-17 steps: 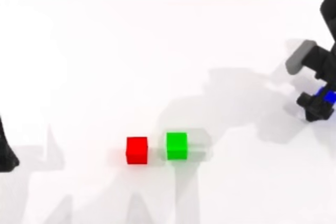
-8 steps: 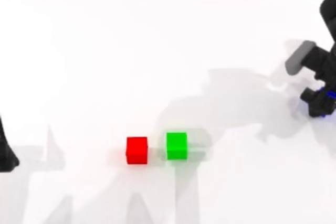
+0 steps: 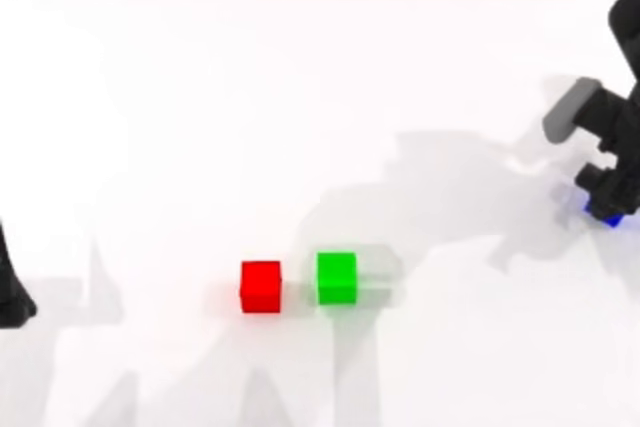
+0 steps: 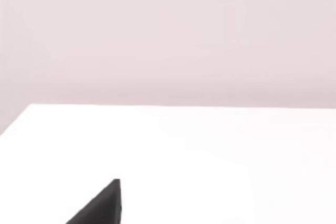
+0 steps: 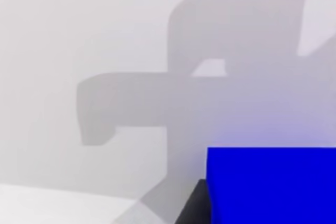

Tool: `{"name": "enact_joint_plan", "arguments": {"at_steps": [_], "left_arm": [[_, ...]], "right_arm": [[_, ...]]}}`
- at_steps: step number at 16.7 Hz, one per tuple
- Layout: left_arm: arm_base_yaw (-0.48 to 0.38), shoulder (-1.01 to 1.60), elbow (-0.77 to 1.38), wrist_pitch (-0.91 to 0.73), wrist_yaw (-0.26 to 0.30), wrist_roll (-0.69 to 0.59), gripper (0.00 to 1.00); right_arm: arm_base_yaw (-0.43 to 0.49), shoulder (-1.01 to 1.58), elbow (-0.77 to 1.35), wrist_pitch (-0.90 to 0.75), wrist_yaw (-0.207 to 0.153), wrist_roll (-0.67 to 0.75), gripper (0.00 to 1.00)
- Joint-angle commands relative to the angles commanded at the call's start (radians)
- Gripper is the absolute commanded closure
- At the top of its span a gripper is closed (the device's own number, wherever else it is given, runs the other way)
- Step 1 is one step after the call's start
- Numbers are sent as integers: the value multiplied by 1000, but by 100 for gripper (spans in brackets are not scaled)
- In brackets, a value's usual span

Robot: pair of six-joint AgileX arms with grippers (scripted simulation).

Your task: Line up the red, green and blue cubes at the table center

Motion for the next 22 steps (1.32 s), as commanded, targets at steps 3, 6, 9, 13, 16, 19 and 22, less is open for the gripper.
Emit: {"name": "enact_joint_plan", "arguments": {"at_steps": [3, 6, 9, 13, 16, 19, 22], "left_arm": [[0, 0, 0, 0, 0, 0, 0], [0, 0, 0, 0, 0, 0, 0], [0, 0, 0, 0, 0, 0, 0], [0, 0, 0, 0, 0, 0, 0], [0, 0, 0, 0, 0, 0, 0], [0, 0, 0, 0, 0, 0, 0], [0, 0, 0, 0, 0, 0, 0]], "right_arm": [[0, 0, 0, 0, 0, 0, 100], [2, -24, 16, -31, -7, 6, 100], [4, -54, 80, -131, -8, 5, 100], [7, -99, 158, -252, -7, 6, 100], [8, -103, 161, -257, -7, 6, 100], [18, -102, 157, -255, -8, 1, 100], [116, -123, 142, -260, -9, -31, 100]]}}
